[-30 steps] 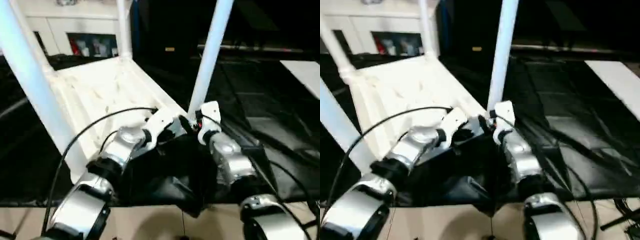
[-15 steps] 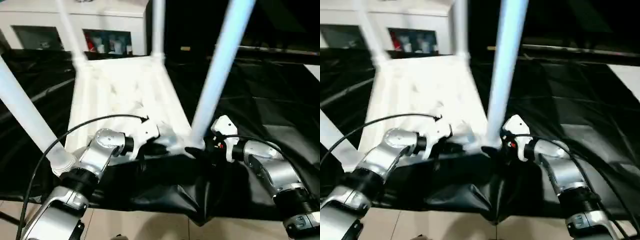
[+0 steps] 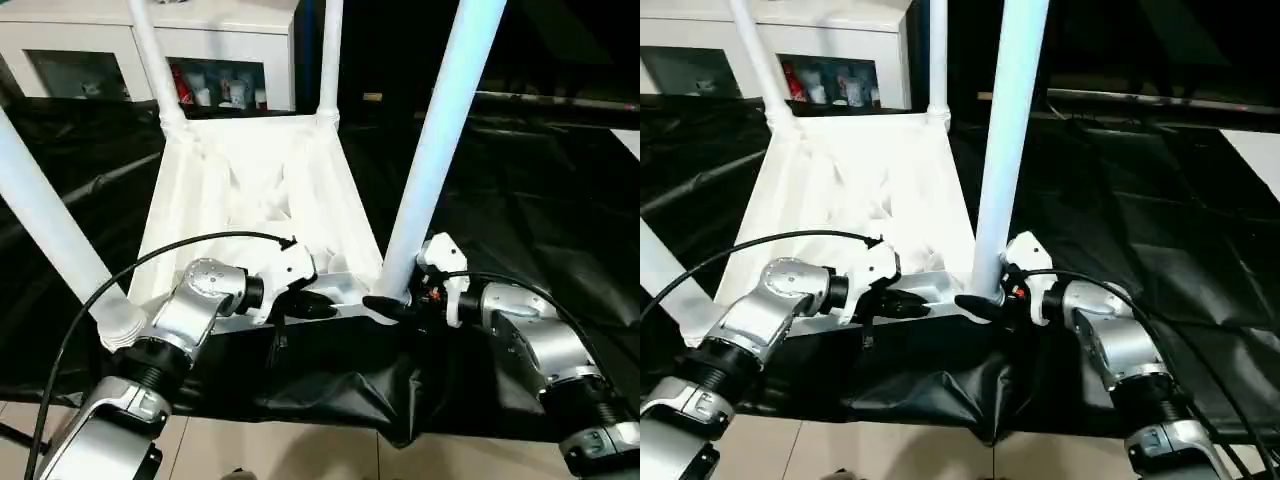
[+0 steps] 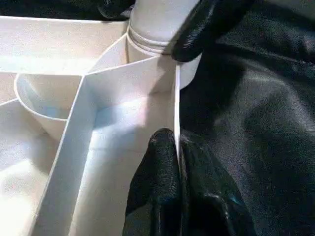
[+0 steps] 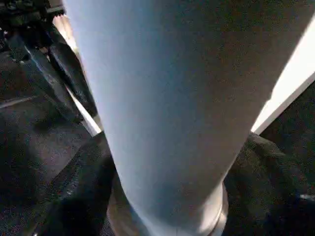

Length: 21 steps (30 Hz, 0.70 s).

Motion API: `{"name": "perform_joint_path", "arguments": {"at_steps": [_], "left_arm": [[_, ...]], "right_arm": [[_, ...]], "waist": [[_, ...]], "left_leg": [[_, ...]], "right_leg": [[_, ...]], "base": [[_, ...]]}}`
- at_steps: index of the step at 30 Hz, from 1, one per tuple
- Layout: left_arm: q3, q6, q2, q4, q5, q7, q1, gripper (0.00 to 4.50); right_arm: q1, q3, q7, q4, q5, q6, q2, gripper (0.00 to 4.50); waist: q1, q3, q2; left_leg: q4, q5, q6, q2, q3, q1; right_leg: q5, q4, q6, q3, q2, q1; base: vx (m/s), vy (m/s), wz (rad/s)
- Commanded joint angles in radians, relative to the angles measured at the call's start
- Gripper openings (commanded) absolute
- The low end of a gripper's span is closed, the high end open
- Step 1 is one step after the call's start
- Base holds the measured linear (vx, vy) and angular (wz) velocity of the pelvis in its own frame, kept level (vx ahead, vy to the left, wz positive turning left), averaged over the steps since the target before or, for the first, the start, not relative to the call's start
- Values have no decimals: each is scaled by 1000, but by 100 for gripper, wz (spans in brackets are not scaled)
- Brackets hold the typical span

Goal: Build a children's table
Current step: Rotate leg to tighten

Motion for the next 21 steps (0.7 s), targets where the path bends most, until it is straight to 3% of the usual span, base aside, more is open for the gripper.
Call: {"name": "perform_joint_path", "arguments": {"at_steps": [1, 8, 14, 17, 20, 21], "left_arm": [[-16, -12, -16, -49, -32, -40, 2, 0], [-13, -10, -16, -43, -28, -39, -3, 0], [-13, -10, -13, -42, -26, -36, -2, 0], [4, 11, -45, 28, 7, 71, -31, 0], [30, 30, -97, 93, 8, 163, -64, 0], [42, 37, -132, 139, 14, 228, -90, 0]], "right_arm": [[-14, 13, -16, 11, -27, -11, -1, 322], [-10, 22, -25, 40, -53, -44, 0, 265], [-11, 1, -53, 58, -35, -45, 23, 257], [-19, -58, -201, 116, -12, -19, 107, 256], [-19, -68, -315, 135, -27, 7, 167, 256], [-25, -83, -408, 144, -27, 36, 219, 256]], "waist": [[-1, -68, -10], [-4, -68, -11], [-6, -68, -13], [-12, -65, -15], [-19, -62, -18], [-22, -61, -18]], "left_leg": [[-61, -198, 59, 20, 2, -2], [-61, -201, 63, 20, 2, -2], [-60, -200, 66, 19, 2, -3], [-65, -216, 46, 19, -2, -5], [-65, -261, 25, 14, -2, 7], [-66, -265, 23, 14, -3, 5]], "right_leg": [[-305, -62, -171, 49, -52, 59], [-315, -63, -170, 48, -53, 60], [-315, -63, -172, 48, -52, 61], [-370, -68, -154, 46, -53, 61], [-468, -84, -120, 43, -52, 51], [-486, -86, -111, 44, -53, 50]], "base": [[0, 0, 0], [0, 0, 0], [0, 0, 0], [0, 0, 0], [0, 0, 0], [0, 0, 0]]}}
